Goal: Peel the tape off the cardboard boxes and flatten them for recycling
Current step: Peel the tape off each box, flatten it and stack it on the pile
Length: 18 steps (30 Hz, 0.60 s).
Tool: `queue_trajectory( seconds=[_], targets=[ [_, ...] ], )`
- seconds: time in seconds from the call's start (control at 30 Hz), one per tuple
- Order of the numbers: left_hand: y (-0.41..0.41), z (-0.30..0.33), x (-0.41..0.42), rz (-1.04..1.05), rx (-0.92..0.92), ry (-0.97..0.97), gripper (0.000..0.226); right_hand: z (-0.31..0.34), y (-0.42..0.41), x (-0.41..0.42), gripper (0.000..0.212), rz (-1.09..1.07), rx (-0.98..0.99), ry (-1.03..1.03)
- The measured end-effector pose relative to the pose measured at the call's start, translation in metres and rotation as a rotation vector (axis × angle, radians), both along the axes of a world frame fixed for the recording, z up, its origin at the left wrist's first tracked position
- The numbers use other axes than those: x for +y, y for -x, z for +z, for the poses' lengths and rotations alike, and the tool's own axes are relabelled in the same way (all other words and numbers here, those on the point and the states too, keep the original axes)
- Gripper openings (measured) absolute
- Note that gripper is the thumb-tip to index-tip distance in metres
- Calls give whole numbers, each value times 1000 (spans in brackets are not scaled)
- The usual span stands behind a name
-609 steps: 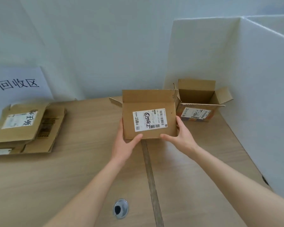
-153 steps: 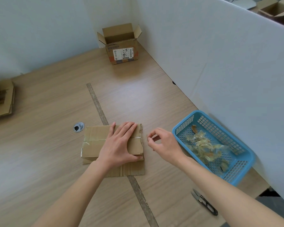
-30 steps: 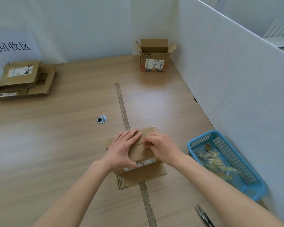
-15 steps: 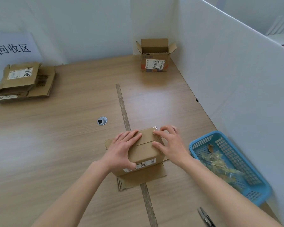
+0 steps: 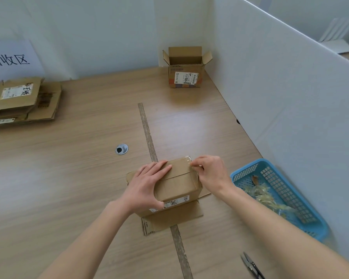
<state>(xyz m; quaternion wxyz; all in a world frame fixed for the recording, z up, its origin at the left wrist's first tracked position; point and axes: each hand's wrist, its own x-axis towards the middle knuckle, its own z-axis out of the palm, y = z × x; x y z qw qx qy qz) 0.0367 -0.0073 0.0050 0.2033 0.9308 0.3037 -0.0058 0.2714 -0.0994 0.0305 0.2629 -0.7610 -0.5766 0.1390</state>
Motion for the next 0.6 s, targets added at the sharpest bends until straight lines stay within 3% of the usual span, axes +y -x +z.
queue_trajectory(
  seconds=[0.27,0.43,0.6],
  targets=[
    [2,1,9,-40,16,19,118,13,-22,5,22,82,141,178],
    [8,0,10,-38,8,-10,118,-2,-43,-21,34,-160,776,104],
    [7,2,10,-37,12,-25,117,9,-72,-26,25,-194,872,160]
  ],
)
